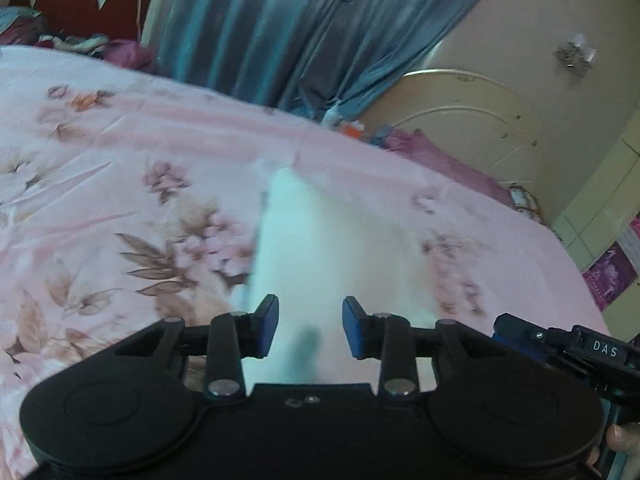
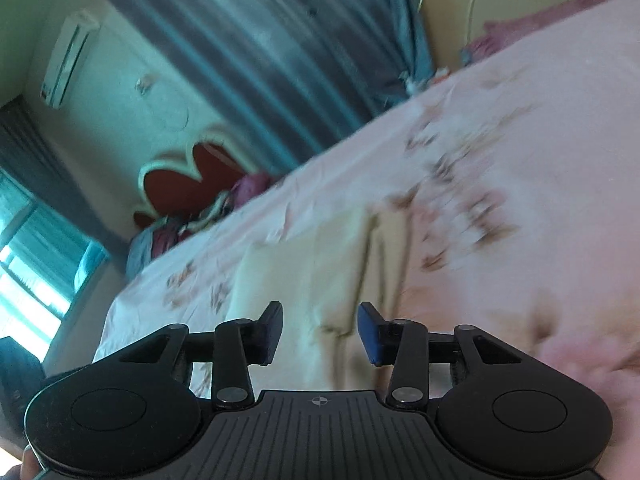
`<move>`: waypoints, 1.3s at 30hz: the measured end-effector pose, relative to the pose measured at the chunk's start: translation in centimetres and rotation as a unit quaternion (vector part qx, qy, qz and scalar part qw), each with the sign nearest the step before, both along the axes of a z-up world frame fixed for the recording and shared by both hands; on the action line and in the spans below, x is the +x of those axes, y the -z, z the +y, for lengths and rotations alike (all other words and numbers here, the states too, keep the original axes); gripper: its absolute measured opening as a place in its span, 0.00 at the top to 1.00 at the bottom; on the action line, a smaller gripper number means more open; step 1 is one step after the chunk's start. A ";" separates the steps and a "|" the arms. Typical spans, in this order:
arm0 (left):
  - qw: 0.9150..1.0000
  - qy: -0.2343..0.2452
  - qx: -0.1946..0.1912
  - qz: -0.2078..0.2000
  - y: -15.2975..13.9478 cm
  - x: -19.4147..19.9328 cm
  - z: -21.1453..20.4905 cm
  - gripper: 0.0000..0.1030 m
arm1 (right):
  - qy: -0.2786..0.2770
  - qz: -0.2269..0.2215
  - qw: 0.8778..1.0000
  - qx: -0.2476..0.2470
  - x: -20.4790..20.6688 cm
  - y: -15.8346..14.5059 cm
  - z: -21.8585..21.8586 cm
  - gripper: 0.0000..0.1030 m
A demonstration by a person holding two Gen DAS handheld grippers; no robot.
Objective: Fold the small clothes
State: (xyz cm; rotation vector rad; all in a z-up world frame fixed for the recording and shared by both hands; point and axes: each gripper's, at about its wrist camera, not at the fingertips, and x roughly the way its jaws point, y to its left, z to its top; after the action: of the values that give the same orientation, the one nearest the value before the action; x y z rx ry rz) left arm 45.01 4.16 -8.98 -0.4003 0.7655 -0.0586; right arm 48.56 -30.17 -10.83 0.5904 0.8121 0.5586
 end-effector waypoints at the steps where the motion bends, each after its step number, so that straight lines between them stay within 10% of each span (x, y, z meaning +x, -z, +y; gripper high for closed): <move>1: 1.000 -0.002 -0.001 0.003 0.2 0.6 0.1 0.70 | -0.004 0.008 1.000 0.000 0.4 0.4 0.7 0.59; 18: 0.996 0.051 -0.077 0.021 4.6 3.9 3.9 0.70 | -0.015 0.050 0.995 -0.081 2.0 2.5 6.2 0.59; 20: 0.995 0.057 -0.080 0.026 5.1 4.3 3.8 0.70 | -0.021 0.043 0.994 -0.097 2.2 2.1 7.2 0.91; 27: 0.994 0.090 -0.054 -0.015 3.2 3.8 2.5 0.73 | 0.002 -0.012 0.988 -0.154 -0.3 -2.1 7.1 0.92; 31: 0.992 0.124 0.009 0.020 4.0 4.4 0.3 0.70 | 0.015 0.056 0.986 -0.155 -0.1 2.7 5.9 0.92; 37: 0.991 0.127 0.000 0.032 4.3 4.6 1.2 0.66 | 0.010 0.051 0.990 -0.133 -0.3 2.6 5.4 0.92; 39: 0.992 0.121 0.000 0.019 3.6 4.4 1.7 0.66 | 0.013 0.060 0.989 -0.133 -0.4 2.1 4.5 0.75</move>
State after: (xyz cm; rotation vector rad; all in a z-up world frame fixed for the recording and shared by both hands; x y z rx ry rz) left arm 49.40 5.90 -12.53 -0.3067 0.8495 -0.2791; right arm 48.13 -25.70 -12.91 0.3902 0.9727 0.3838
